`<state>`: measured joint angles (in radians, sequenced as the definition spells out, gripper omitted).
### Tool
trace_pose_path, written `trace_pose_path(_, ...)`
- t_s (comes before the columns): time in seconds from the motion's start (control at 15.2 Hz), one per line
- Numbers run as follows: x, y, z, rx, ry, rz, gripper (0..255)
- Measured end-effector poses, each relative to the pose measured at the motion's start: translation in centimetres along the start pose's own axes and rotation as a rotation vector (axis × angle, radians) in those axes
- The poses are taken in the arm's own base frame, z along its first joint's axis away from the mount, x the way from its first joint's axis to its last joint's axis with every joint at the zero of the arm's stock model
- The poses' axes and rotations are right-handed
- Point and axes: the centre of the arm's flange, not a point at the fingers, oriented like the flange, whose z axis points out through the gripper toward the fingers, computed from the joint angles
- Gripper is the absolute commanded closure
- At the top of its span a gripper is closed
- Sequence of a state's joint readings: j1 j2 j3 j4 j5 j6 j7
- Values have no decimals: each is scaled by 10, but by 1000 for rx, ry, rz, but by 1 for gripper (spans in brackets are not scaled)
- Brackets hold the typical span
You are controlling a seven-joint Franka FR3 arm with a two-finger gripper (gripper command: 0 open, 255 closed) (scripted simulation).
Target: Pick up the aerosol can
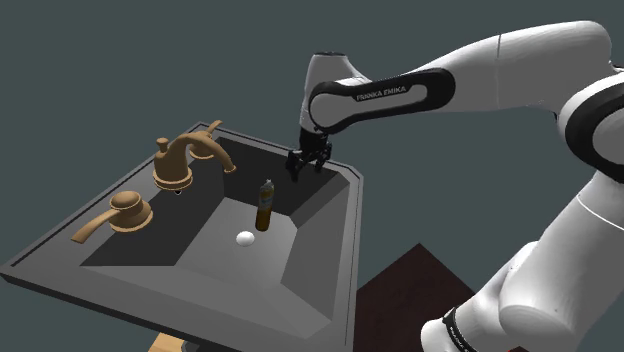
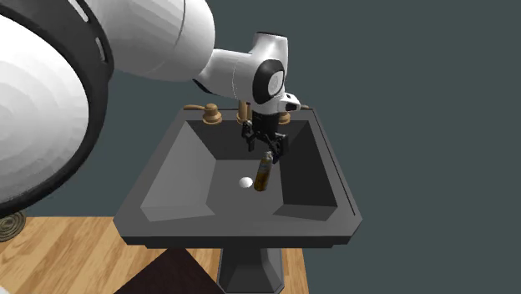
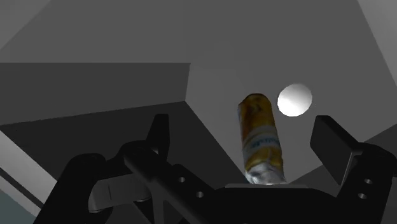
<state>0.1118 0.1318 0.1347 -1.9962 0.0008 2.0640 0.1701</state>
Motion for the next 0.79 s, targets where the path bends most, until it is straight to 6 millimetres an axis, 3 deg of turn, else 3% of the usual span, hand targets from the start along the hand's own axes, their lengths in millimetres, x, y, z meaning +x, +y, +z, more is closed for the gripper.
trace_pose_path(0.59, 95, -48, 61, -21, 6, -73, 0)
trace_pose_path(0.79, 109, -58, 77, -25, 7, -85, 0)
